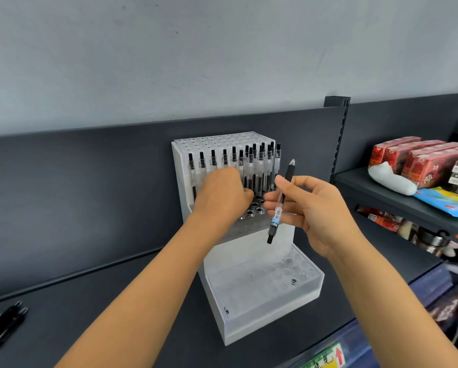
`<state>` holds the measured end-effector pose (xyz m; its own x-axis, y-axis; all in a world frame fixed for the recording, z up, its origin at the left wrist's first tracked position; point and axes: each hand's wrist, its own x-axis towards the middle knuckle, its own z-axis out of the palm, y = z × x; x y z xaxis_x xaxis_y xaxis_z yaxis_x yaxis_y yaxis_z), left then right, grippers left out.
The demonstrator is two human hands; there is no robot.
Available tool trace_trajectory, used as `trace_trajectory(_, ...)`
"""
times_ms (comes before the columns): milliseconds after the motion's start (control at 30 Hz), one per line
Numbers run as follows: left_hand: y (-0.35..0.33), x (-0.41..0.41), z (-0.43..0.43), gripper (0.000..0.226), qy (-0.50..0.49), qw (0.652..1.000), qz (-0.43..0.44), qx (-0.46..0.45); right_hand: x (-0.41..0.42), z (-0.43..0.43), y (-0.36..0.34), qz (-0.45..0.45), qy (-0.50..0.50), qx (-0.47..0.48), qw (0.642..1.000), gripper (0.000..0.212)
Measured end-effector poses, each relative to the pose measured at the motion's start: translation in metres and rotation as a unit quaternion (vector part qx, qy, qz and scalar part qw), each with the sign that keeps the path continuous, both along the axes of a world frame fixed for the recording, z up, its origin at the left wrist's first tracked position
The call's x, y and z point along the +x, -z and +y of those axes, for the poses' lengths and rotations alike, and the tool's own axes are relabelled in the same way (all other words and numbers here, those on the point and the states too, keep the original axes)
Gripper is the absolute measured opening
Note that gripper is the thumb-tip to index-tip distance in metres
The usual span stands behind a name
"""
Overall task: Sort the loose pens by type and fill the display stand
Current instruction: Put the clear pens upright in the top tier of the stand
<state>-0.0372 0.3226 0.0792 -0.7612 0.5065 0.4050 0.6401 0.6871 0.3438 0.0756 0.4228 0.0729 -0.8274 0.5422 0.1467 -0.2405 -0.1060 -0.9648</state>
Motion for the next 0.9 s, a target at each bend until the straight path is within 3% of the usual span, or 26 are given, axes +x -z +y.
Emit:
trace_trajectory(200,-0.008,-0.006,-0.006,0.042,0.027,0.999,-0.027,-0.01,0.004,-0.006,0.004,0.002,-0.013,-0.001,1.0,0.022)
trace_trajectory(767,0.001,-0.002,-0.013,0.045,0.024,0.997,0.024,-0.071,0.008,-0.004,0.012,-0.014,0.009,-0.004,1.0,0.03)
trace_trajectory(833,-0.003,0.003,-0.022,0.033,0.047,0.996,0.049,-0.058,0.009,-0.004,0.011,-0.017,0.003,-0.015,1.0,0.027)
trace_trajectory(900,-0.006,0.011,-0.036,0.013,0.13,0.99,0.052,-0.016,0.009,-0.003,0.01,-0.027,-0.015,-0.043,0.999,0.024)
